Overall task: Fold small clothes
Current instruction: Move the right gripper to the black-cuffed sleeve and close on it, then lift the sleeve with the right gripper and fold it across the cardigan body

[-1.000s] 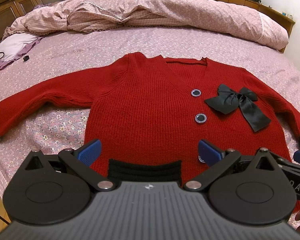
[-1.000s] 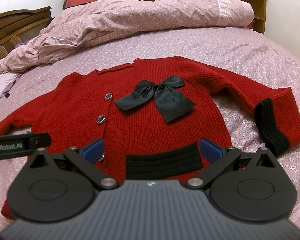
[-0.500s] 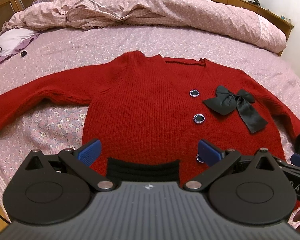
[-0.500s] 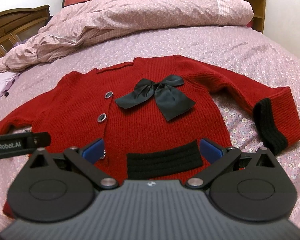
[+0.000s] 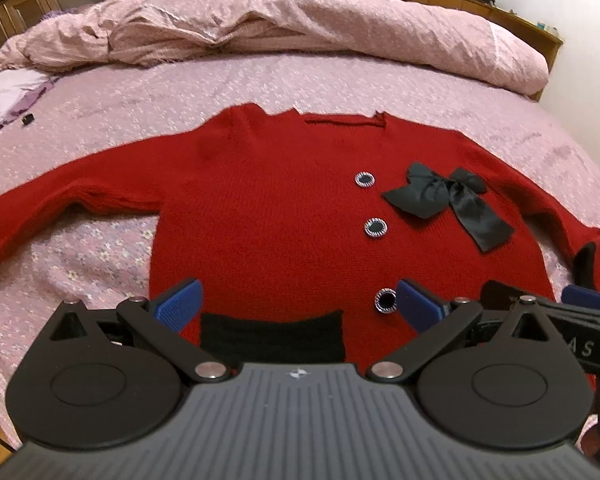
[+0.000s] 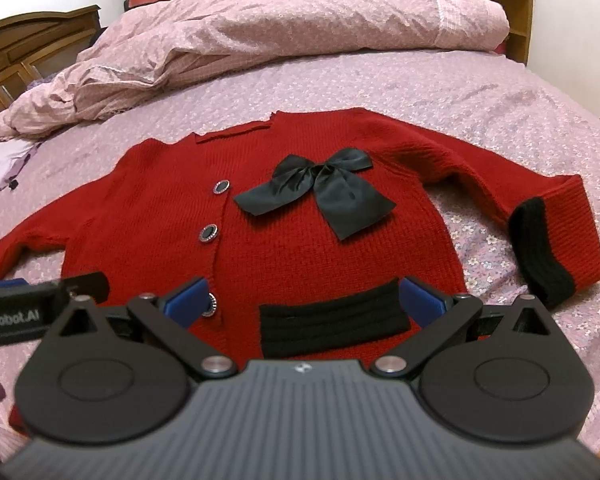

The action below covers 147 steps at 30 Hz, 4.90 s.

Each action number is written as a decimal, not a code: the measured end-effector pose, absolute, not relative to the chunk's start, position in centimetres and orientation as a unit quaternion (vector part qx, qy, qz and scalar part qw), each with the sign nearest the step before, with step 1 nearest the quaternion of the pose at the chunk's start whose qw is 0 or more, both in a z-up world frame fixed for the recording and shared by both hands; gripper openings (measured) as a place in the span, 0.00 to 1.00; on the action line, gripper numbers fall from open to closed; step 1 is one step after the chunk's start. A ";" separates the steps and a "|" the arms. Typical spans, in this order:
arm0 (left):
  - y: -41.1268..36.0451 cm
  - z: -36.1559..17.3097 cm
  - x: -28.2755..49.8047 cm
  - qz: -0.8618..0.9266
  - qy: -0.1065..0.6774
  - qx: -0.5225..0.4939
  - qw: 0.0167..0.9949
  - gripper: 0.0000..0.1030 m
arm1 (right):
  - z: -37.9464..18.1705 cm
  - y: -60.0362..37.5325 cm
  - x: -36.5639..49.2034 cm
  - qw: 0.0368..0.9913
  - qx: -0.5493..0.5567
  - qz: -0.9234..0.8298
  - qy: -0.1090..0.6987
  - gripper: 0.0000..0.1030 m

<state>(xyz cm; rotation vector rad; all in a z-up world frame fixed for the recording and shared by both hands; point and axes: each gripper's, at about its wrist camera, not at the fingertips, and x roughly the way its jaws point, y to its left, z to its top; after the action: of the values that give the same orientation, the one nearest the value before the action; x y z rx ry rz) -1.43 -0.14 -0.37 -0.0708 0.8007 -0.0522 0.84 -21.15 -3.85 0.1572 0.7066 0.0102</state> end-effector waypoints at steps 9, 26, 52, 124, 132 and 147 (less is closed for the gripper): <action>-1.1 -0.4 0.9 -0.067 0.402 -0.021 0.913 1.00 | -4.0 -24.0 2.3 0.939 0.075 -0.010 0.336 1.00; -5.2 -1.0 12.2 -0.089 0.390 0.015 0.916 1.00 | -4.9 -33.4 8.4 0.928 0.100 -0.076 0.352 1.00; -10.3 -8.9 16.6 -0.093 0.408 0.041 0.907 1.00 | -9.8 -44.1 16.7 0.908 0.095 -0.060 0.404 1.00; -4.3 -4.5 10.8 -0.068 0.361 0.030 0.930 0.75 | -5.4 -25.2 22.7 0.888 0.193 0.212 0.359 0.19; -3.8 -5.2 11.1 -0.048 0.370 0.029 0.927 0.75 | -7.5 -23.7 23.4 0.891 0.193 0.169 0.374 0.29; -4.6 -3.7 10.1 -0.066 0.349 0.024 0.935 0.79 | -2.8 -31.2 15.3 0.922 0.206 0.098 0.313 0.61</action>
<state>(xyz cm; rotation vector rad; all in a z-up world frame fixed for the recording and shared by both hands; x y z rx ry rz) 10.15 -4.65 -3.73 0.0499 0.7128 -0.1359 15.29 -31.19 -2.80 0.4235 0.6424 0.2015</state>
